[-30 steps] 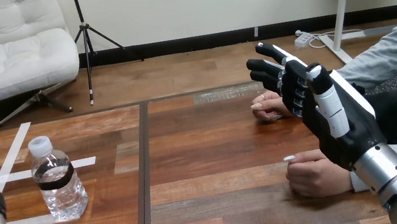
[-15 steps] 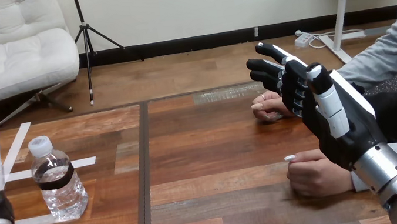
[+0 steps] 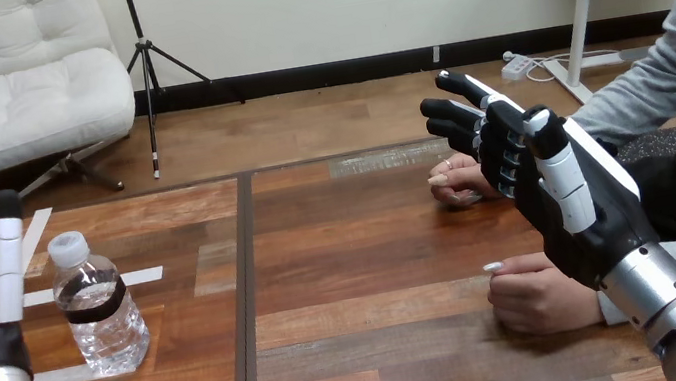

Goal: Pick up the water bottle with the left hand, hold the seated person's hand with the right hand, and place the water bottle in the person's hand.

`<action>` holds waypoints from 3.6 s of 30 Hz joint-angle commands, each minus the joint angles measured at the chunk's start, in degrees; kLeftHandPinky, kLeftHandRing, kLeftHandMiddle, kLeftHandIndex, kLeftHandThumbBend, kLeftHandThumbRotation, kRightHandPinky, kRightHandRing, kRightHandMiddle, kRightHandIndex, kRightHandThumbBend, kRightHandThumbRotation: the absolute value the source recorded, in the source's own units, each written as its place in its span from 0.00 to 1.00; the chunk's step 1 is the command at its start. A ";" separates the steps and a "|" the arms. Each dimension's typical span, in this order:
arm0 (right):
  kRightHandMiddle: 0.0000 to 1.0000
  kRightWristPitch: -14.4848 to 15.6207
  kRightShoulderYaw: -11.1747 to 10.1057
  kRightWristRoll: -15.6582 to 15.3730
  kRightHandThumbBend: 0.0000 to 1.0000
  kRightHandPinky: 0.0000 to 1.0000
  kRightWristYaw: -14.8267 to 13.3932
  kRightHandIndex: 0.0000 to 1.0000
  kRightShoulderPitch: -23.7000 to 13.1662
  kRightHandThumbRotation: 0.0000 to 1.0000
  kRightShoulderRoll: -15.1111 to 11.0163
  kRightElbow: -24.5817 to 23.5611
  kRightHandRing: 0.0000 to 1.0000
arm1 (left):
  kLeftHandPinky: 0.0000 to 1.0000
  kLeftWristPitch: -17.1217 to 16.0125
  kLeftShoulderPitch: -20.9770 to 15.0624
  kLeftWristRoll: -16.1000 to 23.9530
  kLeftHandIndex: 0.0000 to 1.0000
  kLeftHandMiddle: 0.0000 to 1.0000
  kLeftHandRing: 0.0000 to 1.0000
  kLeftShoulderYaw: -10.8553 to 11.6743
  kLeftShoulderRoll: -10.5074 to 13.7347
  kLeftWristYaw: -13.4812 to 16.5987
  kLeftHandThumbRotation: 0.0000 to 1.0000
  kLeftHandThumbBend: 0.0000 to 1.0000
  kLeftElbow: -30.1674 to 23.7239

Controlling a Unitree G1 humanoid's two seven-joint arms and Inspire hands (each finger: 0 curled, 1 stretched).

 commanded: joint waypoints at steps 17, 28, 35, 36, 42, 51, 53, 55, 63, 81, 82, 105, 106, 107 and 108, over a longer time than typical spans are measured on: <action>0.90 0.29 -0.38 0.71 1.00 1.00 -0.31 0.94 -1.97 1.00 0.16 -3.69 0.93 | 1.00 3.70 -4.56 2.18 1.00 1.00 1.00 -3.42 3.58 -1.57 0.88 1.00 -0.02; 0.90 0.61 -0.33 0.46 1.00 1.00 -0.72 0.95 -1.68 1.00 0.34 -4.30 0.93 | 1.00 6.44 -4.89 2.23 1.00 1.00 1.00 -4.36 3.68 -1.96 0.82 1.00 -0.59; 0.90 0.98 -0.37 0.65 1.00 1.00 -0.64 0.95 -1.64 1.00 0.35 -4.50 0.93 | 1.00 6.36 -5.42 2.20 1.00 1.00 1.00 -4.50 3.57 -2.05 0.79 1.00 0.58; 0.90 0.95 -0.37 0.63 1.00 1.00 -0.63 0.95 -1.65 1.00 0.35 -4.49 0.93 | 1.00 6.36 -5.48 2.20 1.00 1.00 1.00 -4.53 3.57 -2.02 0.79 1.00 0.71; 0.90 1.26 -0.38 0.67 1.00 1.00 -0.61 0.95 -1.45 1.00 0.27 -4.87 0.93 | 1.00 5.99 -6.00 1.92 1.00 1.00 1.00 -4.74 3.53 -2.28 0.77 1.00 1.74; 0.90 1.48 -0.38 0.65 1.00 1.00 -0.62 0.95 -1.22 1.00 0.26 -5.33 0.93 | 1.00 6.58 -6.18 2.07 1.00 1.00 1.00 -5.43 3.71 -2.93 0.72 1.00 1.67; 0.90 1.25 -0.45 0.77 1.00 1.00 -0.50 0.95 -1.24 1.00 0.30 -5.13 0.93 | 1.00 6.57 -6.21 1.85 1.00 1.00 1.00 -5.49 3.67 -3.21 0.71 1.00 1.71; 0.91 0.98 -0.52 0.89 1.00 1.00 -0.36 0.95 -1.25 1.00 0.34 -4.93 0.94 | 1.00 6.80 -6.18 1.63 1.00 1.00 1.00 -5.51 3.60 -3.39 0.68 1.00 1.59; 0.91 0.89 -0.61 0.79 1.00 1.00 -0.52 0.96 -1.22 1.00 0.35 -4.79 0.94 | 1.00 7.20 -6.18 1.01 1.00 1.00 1.00 -5.33 3.30 -3.77 0.57 1.00 1.44; 0.91 1.35 -0.57 0.66 1.00 1.00 -0.78 0.96 -1.05 1.00 0.31 -5.32 0.94 | 1.00 5.70 -6.24 -1.62 1.00 1.00 1.00 -4.77 3.48 -6.21 0.27 1.00 2.47; 0.91 1.38 -0.55 0.65 1.00 1.00 -0.81 0.96 -1.05 1.00 0.34 -5.36 0.94 | 1.00 5.88 -6.29 -1.69 1.00 1.00 1.00 -4.69 3.50 -6.22 0.26 1.00 2.58; 0.91 2.07 -0.49 0.81 1.00 1.00 -0.98 0.96 -0.60 1.00 0.39 -6.41 0.94 | 1.00 6.95 -4.88 -0.59 1.00 1.00 1.00 -5.16 3.37 -2.58 0.16 0.99 0.49; 0.91 2.00 -0.50 0.81 1.00 1.00 -0.93 0.96 -0.60 1.00 0.38 -6.37 0.94 | 1.00 7.04 -4.78 -0.40 1.00 1.00 1.00 -5.24 3.41 -2.33 0.16 0.99 0.43; 0.91 1.95 -0.51 0.81 1.00 1.00 -0.90 0.96 -0.61 1.00 0.37 -6.33 0.94 | 1.00 7.09 -4.72 -0.27 1.00 1.00 1.00 -5.30 3.44 -2.15 0.16 0.99 0.42; 0.91 1.94 -0.50 0.81 1.00 1.00 -0.88 0.96 -0.56 1.00 0.37 -6.39 0.94 | 1.00 7.13 -4.63 -0.20 1.00 1.00 1.00 -5.33 3.46 -2.03 0.16 0.98 0.33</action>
